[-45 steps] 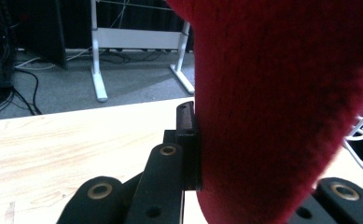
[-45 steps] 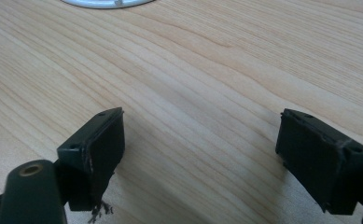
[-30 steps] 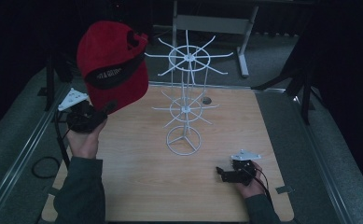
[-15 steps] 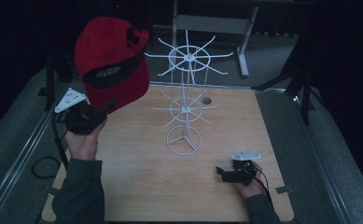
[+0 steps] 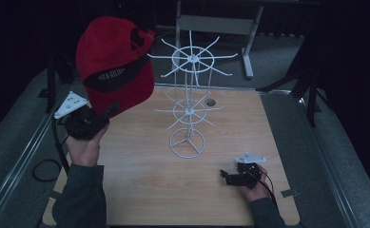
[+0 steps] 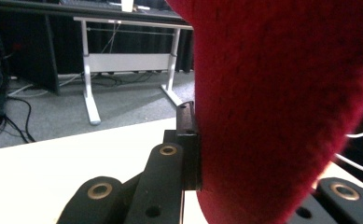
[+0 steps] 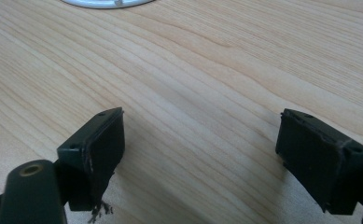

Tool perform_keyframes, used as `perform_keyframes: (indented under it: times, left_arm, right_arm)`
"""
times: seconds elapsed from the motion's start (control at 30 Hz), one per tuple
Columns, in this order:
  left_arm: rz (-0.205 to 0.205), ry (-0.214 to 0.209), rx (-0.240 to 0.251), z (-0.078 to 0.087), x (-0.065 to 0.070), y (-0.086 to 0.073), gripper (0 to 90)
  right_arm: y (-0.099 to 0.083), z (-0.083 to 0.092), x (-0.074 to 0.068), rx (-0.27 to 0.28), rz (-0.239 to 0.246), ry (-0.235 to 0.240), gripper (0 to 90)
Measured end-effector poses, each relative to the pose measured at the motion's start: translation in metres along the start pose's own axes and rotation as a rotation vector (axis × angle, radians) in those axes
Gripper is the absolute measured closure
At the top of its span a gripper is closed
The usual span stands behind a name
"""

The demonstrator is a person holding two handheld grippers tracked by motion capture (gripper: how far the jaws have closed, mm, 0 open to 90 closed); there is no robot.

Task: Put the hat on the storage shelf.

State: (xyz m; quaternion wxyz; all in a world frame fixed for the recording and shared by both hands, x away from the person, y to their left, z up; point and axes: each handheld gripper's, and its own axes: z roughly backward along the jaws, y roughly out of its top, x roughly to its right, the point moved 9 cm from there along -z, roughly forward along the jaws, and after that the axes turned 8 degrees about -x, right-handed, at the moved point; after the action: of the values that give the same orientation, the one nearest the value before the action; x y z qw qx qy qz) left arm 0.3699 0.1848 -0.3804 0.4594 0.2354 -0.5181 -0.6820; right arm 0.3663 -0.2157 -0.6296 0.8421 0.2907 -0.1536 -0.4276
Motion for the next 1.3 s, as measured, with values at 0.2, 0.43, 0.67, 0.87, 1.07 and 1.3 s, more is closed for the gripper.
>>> perform_keyframes:
  times: [0.2,0.43,0.67,0.87,1.07,1.3]
  left_arm:
    - [-0.012,-0.003,-0.001,0.001,0.004,-0.001,85.6]
    - [-0.021,-0.007,-0.011,-0.001,0.007,-0.005,85.6]
    - [-0.014,-0.014,-0.018,-0.003,0.008,-0.011,85.5]
    - [-0.013,-0.021,-0.025,-0.004,0.010,-0.015,85.5]
    - [-0.018,-0.026,-0.028,-0.006,0.012,-0.016,85.5]
    - [-0.015,-0.027,-0.026,-0.009,0.013,-0.019,85.5]
  right_arm:
    - [0.000,0.000,0.000,0.000,-0.001,0.000,15.3]
    - [0.000,0.000,0.000,0.000,-0.001,0.000,15.3]
    - [0.000,0.000,0.000,0.000,0.000,0.000,15.3]
    - [0.000,0.000,0.000,0.000,0.000,0.000,15.3]
    - [0.000,0.000,0.000,0.000,-0.001,0.000,15.3]
    - [0.000,0.000,0.000,0.000,0.000,0.000,15.3]
